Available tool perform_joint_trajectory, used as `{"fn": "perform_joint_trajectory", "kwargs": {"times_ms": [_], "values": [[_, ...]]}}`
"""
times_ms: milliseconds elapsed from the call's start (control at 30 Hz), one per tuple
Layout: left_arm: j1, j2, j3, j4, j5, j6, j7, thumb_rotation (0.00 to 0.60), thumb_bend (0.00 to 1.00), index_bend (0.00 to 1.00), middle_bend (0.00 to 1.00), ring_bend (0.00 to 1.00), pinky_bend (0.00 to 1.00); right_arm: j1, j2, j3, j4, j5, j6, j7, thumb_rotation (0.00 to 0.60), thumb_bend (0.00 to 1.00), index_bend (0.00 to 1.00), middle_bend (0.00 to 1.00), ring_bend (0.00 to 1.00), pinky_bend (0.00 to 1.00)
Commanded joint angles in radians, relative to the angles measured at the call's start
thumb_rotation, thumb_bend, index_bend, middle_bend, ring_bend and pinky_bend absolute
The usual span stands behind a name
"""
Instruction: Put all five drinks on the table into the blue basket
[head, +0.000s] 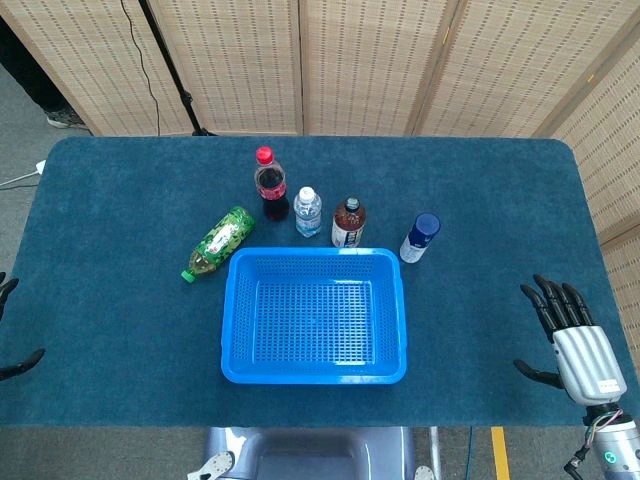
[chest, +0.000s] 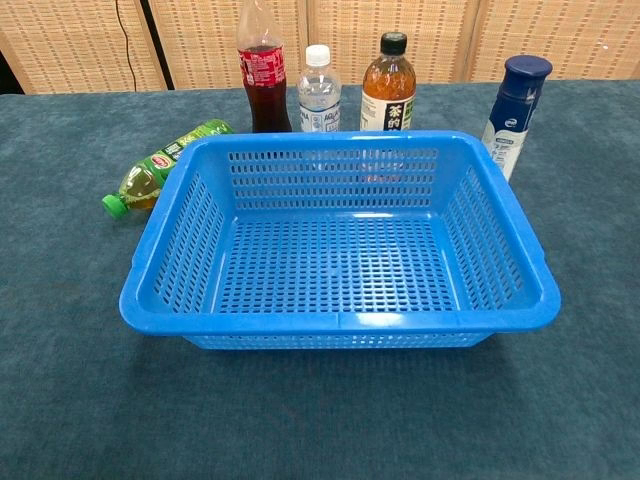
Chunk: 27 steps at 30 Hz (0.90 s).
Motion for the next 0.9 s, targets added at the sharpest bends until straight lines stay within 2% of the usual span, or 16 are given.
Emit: {"fn": "perform_joint_trajectory", "kwargs": {"times_ms": [33,167,367,633,800,900], "values": [[-0.001,-0.001,-0.002,-0.002,-0.005,-0.004,0.006,0.6,0.15,0.0,0.0,0.0,0.0,0.0,0.0,0.0,0.001,0.002,-0.001,-0.001,0.6,0.0,0.0,0.0,0.0,0.0],[0.003,0.0,-0.004,-0.007,-0.006,0.002,0.009,0.6,0.15,0.0,0.0,0.0,0.0,0.008,0.0,-0.001,0.008,0.001,-0.012,0.021,0.6,0.0,0.0,0.0,0.0,0.0],[0.013,0.006,-0.001,-0.01,0.01,0.023,-0.002,0.6,0.15,0.0,0.0,0.0,0.0,0.031,-0.005,0.026,0.065,0.024,-0.022,0.155,0.6,0.0,0.0,0.0,0.0,0.0],[0.009,0.012,-0.007,-0.018,-0.003,0.01,-0.001,0.6,0.15,0.0,0.0,0.0,0.0,0.136,-0.056,0.087,0.289,0.073,-0.127,0.532,0.6,0.0,0.0,0.0,0.0,0.0],[0.006,0.011,-0.012,-0.029,-0.018,-0.001,0.019,0.6,0.15,0.0,0.0,0.0,0.0,0.24,-0.128,0.107,0.485,0.079,-0.248,0.902,0.6,0.0,0.0,0.0,0.0,0.0],[0.003,0.011,-0.015,-0.035,-0.026,-0.009,0.032,0.6,0.15,0.0,0.0,0.0,0.0,0.297,-0.163,0.104,0.585,0.07,-0.316,1.07,0.6,0.0,0.0,0.0,0.0,0.0]]}}
